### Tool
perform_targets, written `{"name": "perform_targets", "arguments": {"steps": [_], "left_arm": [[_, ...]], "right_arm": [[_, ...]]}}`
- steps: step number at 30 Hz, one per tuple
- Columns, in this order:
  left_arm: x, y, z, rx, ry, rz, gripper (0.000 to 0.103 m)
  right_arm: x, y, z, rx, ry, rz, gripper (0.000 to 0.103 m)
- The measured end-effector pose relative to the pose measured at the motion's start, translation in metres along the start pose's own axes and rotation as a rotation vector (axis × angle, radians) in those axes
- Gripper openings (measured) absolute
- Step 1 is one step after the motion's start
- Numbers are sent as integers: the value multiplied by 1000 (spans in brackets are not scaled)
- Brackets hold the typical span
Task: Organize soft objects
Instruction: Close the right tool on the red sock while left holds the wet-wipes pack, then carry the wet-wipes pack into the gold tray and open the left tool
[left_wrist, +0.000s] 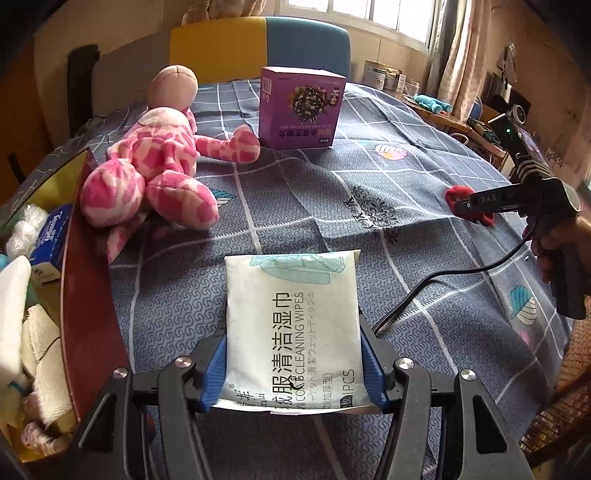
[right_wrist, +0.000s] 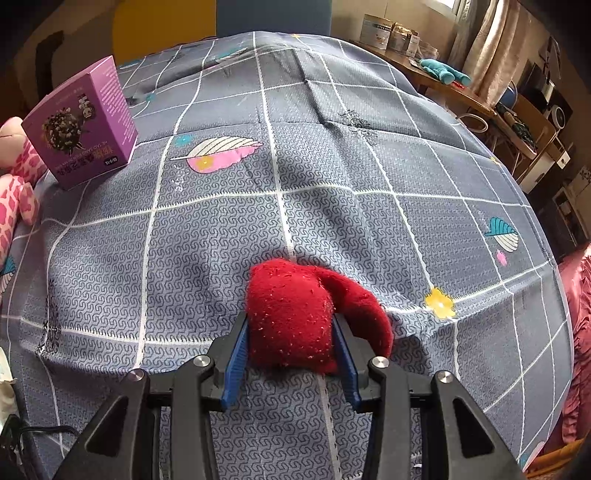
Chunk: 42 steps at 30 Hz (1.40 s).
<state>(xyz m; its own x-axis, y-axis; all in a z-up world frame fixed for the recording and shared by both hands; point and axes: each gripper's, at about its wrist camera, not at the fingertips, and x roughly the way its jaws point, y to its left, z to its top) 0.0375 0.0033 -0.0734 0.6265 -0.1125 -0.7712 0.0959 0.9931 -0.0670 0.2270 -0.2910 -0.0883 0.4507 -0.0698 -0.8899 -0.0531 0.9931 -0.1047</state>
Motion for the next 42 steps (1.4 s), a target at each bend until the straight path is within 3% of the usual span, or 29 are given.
{"name": "perform_targets", "arguments": {"steps": [16, 24, 34, 42], "left_arm": [[-70, 7, 24, -34, -148, -9, 62], [-94, 25, 24, -75, -178, 12, 62], [-113, 66, 11, -152, -181, 78, 62], [-143, 136, -9, -324, -191, 129, 62]], "right_arm": [[-6, 20, -6, -102, -35, -69, 41], [-7, 24, -7, -114, -41, -78, 41], [-7, 35, -15, -164, -49, -99, 41], [-9, 39, -17, -172, -46, -97, 37]]}}
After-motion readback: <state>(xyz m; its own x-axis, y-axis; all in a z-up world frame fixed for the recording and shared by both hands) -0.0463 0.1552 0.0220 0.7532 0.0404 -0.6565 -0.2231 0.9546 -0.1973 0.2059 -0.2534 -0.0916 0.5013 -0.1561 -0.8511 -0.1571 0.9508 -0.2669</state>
